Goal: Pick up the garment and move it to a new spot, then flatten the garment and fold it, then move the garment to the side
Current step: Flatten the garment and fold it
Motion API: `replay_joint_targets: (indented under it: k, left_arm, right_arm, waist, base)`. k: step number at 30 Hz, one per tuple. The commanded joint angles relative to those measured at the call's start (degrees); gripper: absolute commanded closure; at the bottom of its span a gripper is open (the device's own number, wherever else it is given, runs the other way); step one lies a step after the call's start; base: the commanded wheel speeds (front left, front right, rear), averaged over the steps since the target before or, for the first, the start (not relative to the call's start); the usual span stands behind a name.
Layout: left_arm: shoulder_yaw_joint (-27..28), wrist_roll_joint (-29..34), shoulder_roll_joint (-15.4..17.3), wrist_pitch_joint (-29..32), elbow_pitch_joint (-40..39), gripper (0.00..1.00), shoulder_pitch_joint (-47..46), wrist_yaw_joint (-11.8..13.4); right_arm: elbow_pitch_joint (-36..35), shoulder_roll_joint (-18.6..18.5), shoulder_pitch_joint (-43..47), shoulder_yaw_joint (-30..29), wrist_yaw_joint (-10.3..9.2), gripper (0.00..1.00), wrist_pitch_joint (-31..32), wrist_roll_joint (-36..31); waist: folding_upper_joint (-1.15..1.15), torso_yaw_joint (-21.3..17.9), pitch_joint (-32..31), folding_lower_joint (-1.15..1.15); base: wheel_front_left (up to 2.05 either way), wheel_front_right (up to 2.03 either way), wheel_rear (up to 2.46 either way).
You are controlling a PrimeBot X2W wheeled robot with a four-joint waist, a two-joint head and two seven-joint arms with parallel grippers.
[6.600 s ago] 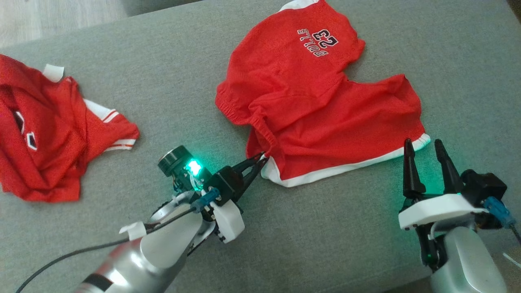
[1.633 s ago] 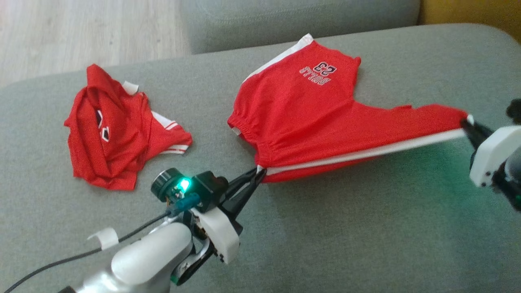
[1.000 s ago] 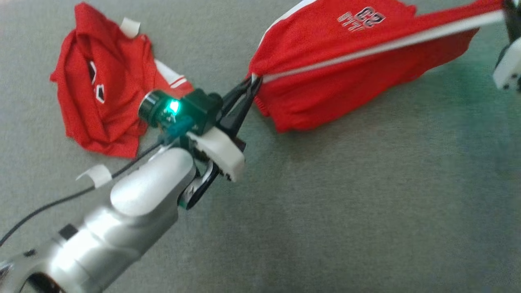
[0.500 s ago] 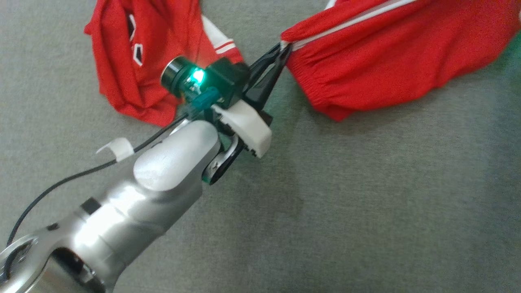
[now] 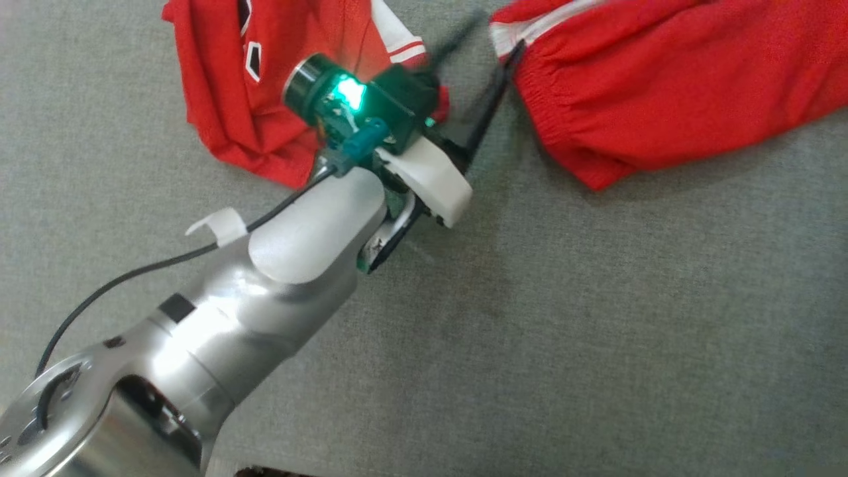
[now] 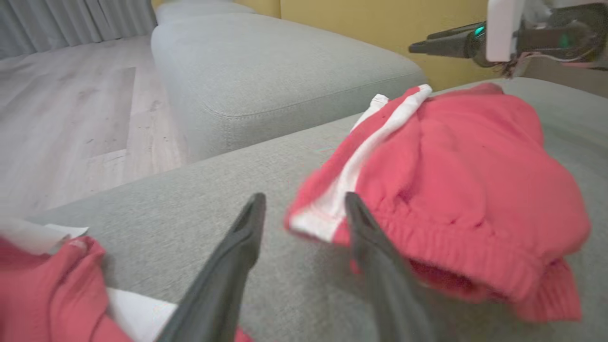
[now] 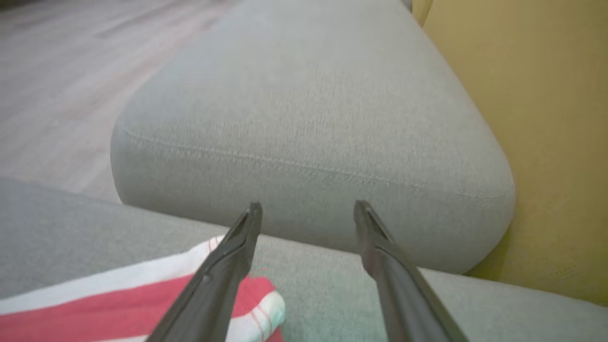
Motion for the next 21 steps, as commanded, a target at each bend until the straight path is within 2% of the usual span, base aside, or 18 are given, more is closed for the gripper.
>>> replay_joint_targets:
  k: [1,5,12,16,21]
  left_arm:
    - [2.2,0.12,0.95,-0.67,-0.8,0.0,-1.85,0.48]
    - [3.69,0.12,1.42,-2.06,0.66,0.0,-1.9,1.19]
    - [8.86,0.88,3.14,-3.46,0.06,0.0,-0.63,3.88]
    - [16.08,3.34,4.43,-3.53,-5.8,0.0,2.84,6.24]
    - [24.22,7.75,5.47,-3.54,-12.92,0.0,10.5,7.11]
  right_arm:
    - [-1.47,0.23,-1.72,-0.23,-0.05,0.0,-1.21,-0.27]
    - [-0.72,1.62,-2.45,-1.9,-0.05,0.0,-5.38,-1.41]
    - [-2.08,5.27,-0.18,-6.05,-0.05,0.0,-14.9,2.41]
    - [-6.56,7.51,4.84,-5.76,-0.05,0.0,-17.46,5.49]
    - [-16.02,9.63,14.94,-5.16,-0.05,0.0,-18.29,8.74]
  waist:
    - [0.0,-0.33,-0.2,-0.01]
    - [0.0,-1.61,-1.5,-0.01]
    - [0.0,-4.54,-6.39,-0.01]
    - [0.0,-6.57,-9.78,-0.01]
    - [0.0,-9.0,-13.38,-0.01]
  base:
    - [0.0,0.0,0.0]
    - [0.0,0.0,0.0]
    - [0.0,0.0,0.0]
    - [0.0,0.0,0.0]
    - [0.0,0.0,0.0]
